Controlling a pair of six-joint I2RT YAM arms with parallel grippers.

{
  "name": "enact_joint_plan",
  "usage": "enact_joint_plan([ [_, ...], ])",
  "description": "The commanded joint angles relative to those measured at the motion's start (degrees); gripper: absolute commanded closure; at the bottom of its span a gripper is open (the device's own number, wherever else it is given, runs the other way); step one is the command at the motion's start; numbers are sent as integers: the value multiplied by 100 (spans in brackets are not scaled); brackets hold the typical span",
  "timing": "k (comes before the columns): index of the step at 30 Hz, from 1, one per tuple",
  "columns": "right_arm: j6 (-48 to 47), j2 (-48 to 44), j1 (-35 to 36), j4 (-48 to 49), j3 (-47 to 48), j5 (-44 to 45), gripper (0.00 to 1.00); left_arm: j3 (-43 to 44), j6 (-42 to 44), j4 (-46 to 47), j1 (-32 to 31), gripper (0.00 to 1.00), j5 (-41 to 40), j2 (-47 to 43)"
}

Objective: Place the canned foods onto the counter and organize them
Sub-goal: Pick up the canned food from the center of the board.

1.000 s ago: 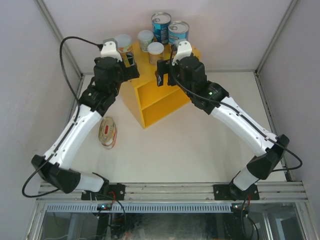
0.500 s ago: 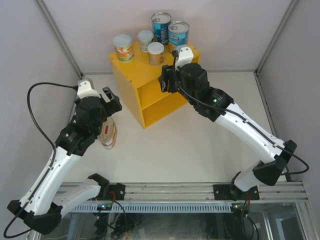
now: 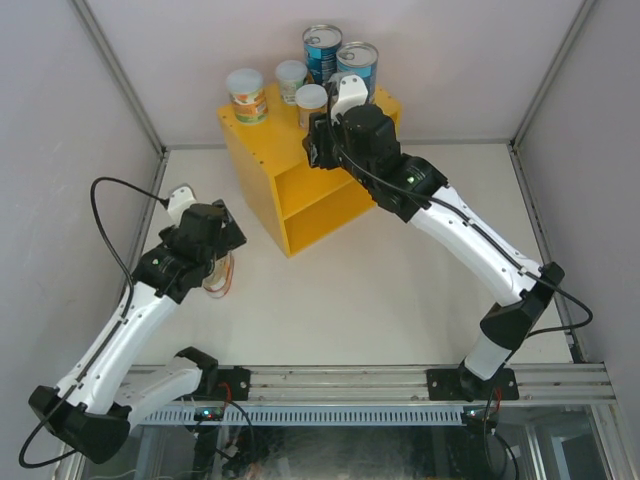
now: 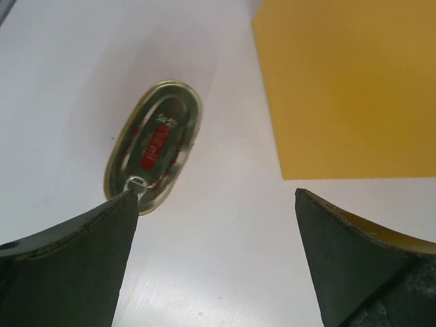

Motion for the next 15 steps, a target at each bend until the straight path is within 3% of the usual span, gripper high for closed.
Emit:
enact_joint_plan([
  [1,75,200,-83,37,384,-173,56,-243,-204,-26,386,0,87,-102],
  [8,172,716,-191,74,848,-396,59,-581,-166,30,1171,0,713,-67],
  [15,207,1212,-300,26,1365,-559,59,-750,328,249,1438,0,799,167],
])
